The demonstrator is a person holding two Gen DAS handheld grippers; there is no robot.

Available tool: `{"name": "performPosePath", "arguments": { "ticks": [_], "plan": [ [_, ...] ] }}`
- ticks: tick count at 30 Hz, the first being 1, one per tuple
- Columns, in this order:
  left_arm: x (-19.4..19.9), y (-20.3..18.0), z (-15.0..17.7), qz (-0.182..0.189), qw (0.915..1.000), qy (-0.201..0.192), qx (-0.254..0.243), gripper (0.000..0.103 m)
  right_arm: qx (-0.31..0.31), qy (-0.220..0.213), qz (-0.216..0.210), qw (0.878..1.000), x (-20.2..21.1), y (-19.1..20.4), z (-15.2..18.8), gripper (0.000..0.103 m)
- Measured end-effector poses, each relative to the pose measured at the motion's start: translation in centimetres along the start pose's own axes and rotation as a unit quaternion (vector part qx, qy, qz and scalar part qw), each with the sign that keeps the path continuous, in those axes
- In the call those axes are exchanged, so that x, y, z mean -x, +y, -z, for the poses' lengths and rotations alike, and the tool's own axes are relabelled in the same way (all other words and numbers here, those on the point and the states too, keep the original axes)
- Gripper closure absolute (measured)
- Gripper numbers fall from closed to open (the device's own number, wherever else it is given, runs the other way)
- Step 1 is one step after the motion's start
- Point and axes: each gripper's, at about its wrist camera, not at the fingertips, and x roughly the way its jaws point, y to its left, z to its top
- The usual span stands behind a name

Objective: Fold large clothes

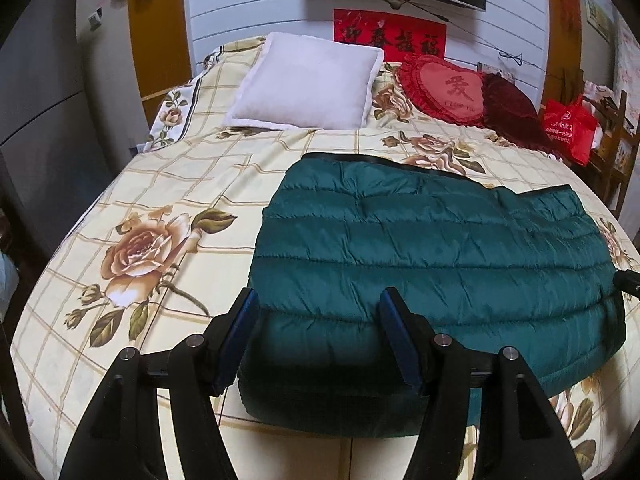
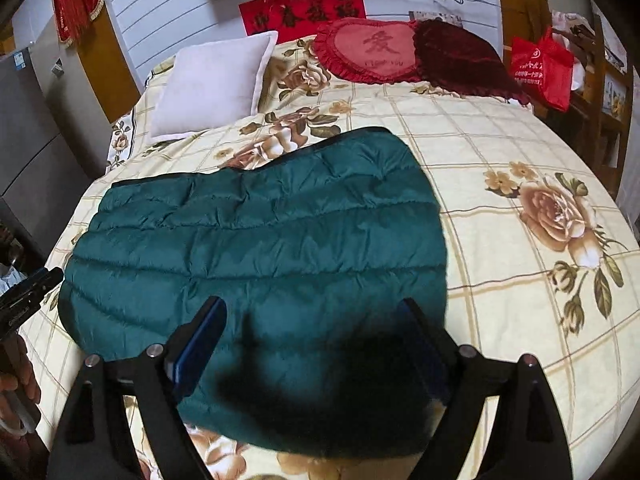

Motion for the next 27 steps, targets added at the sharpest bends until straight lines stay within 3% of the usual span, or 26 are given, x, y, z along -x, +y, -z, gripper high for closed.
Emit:
{"name": "performPosePath", "arguments": {
  "ticks": [10,15,20,24,27],
  "plan": [
    [-1.5,0.9,0.0,0.002,0.9998,0.013,0.015,0.028,-0.025,0.001,-0.003,1.000,-0.1,-2.7,0.1,0.003],
    [-3.1,2.6,-0.3,0.051,0.9967,0.036,0.053,0.028,-0.047,0.004,-0.009,0.999,-0.8,-4.5,0.1,0.000],
    [-5.0,6.1,-0.4,0.133,0.9768,0.060,0.157,0.028,-0.080,0.025,-0.034,0.996,-2.5,-7.0,-0.1,0.000],
    [-6.2,7.9,-0.4,0.162,0.9618,0.071,0.209,0.021,-0.115,0.053,-0.073,0.989,-4.9,-9.0,-0.1,0.000],
    [-8.1,8.8,-0.1,0.206,0.9428,0.097,0.244,0.019,-0.135,0.061,-0.111,0.983,-6.3,-9.9,-0.1,0.000]
  ]
}}
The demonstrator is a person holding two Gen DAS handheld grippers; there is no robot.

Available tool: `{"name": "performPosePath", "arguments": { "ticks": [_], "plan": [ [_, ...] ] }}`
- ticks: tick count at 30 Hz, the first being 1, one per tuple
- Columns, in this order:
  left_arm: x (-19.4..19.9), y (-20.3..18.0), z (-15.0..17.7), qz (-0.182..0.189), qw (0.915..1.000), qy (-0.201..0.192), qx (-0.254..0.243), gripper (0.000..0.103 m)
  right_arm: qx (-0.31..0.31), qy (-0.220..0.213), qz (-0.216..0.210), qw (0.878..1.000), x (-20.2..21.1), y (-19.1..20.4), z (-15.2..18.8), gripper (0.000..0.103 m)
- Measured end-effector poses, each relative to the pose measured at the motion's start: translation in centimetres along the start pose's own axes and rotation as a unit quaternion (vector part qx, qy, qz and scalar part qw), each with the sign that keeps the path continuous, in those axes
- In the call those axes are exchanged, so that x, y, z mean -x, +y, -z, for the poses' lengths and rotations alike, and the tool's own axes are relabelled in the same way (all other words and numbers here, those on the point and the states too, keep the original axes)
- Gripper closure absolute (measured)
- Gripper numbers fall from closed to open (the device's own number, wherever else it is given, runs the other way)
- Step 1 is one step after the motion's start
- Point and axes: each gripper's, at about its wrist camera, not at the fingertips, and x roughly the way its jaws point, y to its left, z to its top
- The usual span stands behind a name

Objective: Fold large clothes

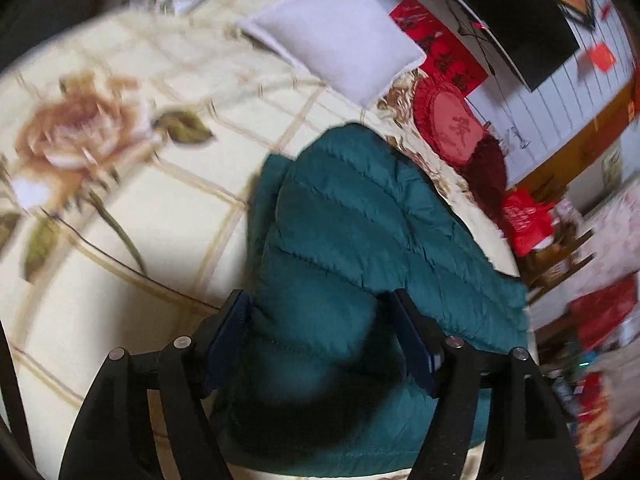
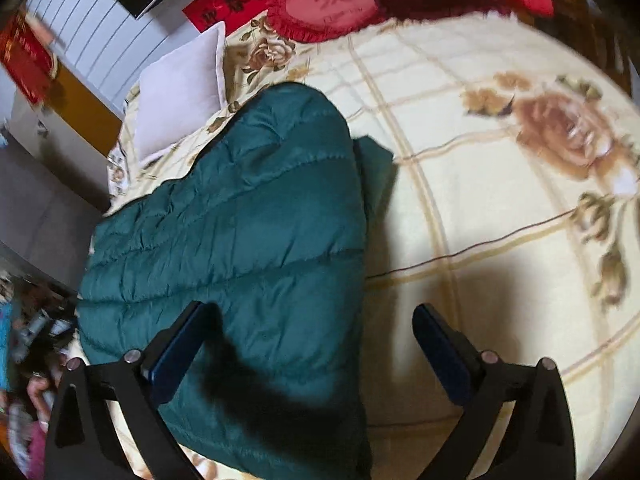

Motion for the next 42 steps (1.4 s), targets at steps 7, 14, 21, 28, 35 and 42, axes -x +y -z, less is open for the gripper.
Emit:
{"name": "performPosePath", "arguments": {
  "ticks": [7,14,21,28,35,42],
  "plan": [
    [-2.7,2.5,-0.4,0.055,0.9967,0.027,0.052,0.006,0.002,0.024,-0.043,0.999,-2.9,-0.6,-1.2,0.000],
    [-4.1,2.0,-0.2,0.061,0.9975,0.021,0.031,0.000,0.034,0.034,-0.060,0.997,-4.7,0.7,-1.9,0.000],
    [-3.4,0.0,0.7,0.048,0.9986,0.023,-0.007,0.024,0.043,0.022,-0.053,0.997,-4.8,3.3,-1.1,0.011],
    [1.2,-1.5,2.0,0.072,0.9971,0.001,-0.023,0.047,0.059,-0.015,-0.079,0.995,-0.1,5.8,-0.3,0.057],
    [8.3,-2.1,6.1,0.105,0.9938,0.005,-0.036,0.049,0.086,0.001,-0.104,0.991,5.4,8.4,2.9,0.058],
    [8.3,1.6,9.9,0.030,0.9986,0.040,0.019,0.031,0.069,0.020,-0.030,0.997,4.6,5.9,6.4,0.030]
  ]
}}
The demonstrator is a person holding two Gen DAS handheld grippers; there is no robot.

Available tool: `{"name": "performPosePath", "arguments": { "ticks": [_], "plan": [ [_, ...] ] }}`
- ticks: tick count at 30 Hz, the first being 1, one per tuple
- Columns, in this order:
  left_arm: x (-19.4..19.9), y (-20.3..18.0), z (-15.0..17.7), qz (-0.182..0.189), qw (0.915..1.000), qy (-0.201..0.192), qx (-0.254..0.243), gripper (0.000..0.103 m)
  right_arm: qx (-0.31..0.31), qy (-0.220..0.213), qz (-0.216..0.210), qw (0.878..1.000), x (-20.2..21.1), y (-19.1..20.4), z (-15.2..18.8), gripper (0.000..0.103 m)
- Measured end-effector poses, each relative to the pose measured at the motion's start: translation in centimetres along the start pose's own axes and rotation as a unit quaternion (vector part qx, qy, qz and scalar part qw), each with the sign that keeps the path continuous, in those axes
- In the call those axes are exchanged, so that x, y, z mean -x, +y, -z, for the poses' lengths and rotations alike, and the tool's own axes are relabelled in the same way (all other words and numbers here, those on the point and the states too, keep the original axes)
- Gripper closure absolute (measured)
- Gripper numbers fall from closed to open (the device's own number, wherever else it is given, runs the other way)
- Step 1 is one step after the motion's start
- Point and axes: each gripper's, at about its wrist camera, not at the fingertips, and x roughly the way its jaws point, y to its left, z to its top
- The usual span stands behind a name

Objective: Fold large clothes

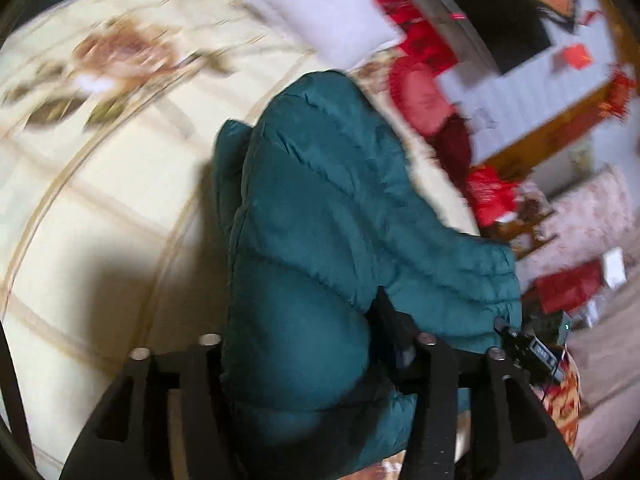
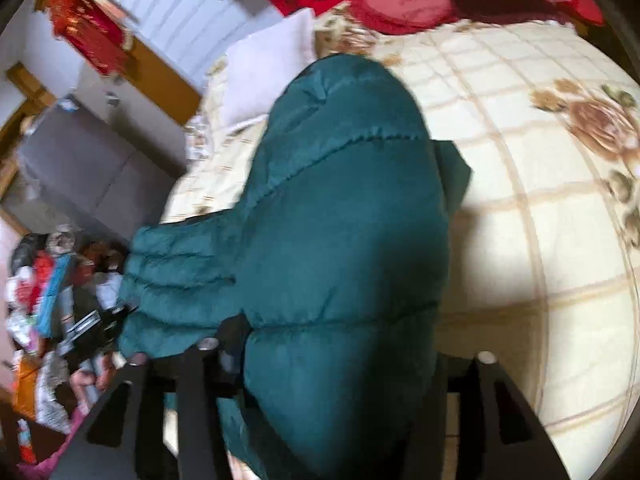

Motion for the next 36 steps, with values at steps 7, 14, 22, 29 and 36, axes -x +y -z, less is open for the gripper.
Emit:
{"name": "performPosePath", "arguments": {
  "ticks": [7,14,22,29,36],
  "plan": [
    [1.7,0.1,0.7,-0.047,0.9981,-0.038,0.011,0.017,-0.016,-0.012,0.060,0.998,-0.3,-0.8,1.7,0.014],
    [6.6,-5.1,3.8,-0.134,0.9792,-0.128,-0.083,0.018,0.028,-0.064,0.095,0.993,7.1,2.5,4.4,0.013],
    [6.8,-9.7,10.0,-0.169,0.9591,-0.166,-0.155,0.018,0.083,-0.105,0.111,0.985,9.6,8.1,10.6,0.012],
    [5.6,-11.0,13.8,-0.191,0.9544,-0.164,-0.160,0.018,0.132,-0.109,0.126,0.977,8.3,13.0,15.1,0.010],
    [4.9,-12.7,16.7,-0.244,0.9303,-0.181,-0.206,0.018,0.156,-0.122,0.151,0.968,7.8,14.8,17.5,0.010]
  ]
}}
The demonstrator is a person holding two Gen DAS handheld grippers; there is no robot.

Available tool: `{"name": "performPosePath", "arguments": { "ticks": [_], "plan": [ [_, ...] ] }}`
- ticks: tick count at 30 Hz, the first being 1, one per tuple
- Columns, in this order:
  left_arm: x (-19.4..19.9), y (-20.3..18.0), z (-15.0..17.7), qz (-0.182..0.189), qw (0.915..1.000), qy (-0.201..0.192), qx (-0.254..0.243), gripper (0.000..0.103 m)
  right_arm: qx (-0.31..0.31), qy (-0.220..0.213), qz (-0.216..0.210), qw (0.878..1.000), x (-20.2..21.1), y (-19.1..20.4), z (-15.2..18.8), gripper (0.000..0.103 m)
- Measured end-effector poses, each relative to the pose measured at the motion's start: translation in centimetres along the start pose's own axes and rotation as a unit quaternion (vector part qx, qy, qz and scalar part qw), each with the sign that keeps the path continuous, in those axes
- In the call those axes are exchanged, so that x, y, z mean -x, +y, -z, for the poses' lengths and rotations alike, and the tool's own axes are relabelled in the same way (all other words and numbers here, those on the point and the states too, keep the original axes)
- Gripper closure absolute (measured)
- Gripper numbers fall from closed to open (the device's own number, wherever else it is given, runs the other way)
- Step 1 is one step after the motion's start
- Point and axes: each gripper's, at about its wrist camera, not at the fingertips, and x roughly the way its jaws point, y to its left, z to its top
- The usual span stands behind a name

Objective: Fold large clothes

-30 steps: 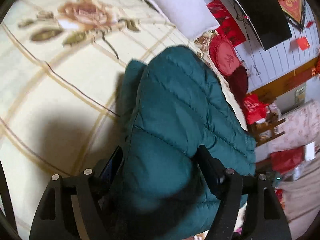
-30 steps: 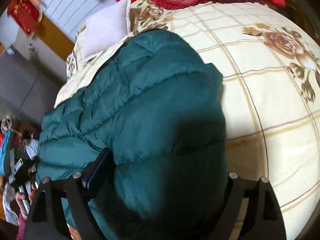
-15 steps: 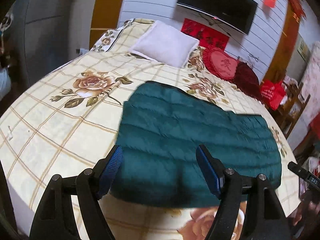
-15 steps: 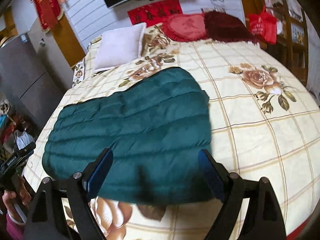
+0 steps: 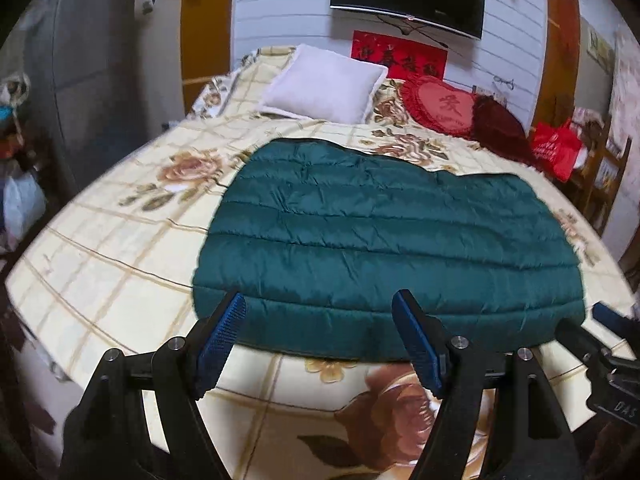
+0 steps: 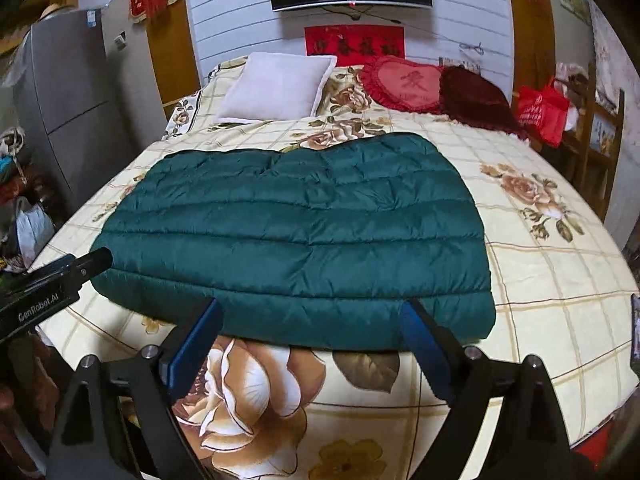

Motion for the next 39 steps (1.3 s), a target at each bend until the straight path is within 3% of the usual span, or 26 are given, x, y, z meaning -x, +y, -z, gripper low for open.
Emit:
{"name": "performPosePath", "arguments": {
  "ticks": [11,39],
  "plan": [
    [1.4,-1.1,1.1,-0.009,0.9996,-0.017,-0.022,0.019,0.005,0.003,0.002,1.000,0.6,0.6,1.0,0.010],
    [2.5,-1.0,1.1,-0.018,0.9993,-0.028,-0.015,0.019,0.008,0.009,-0.010,1.000,0.4,1.9,1.8,0.008]
  ]
}}
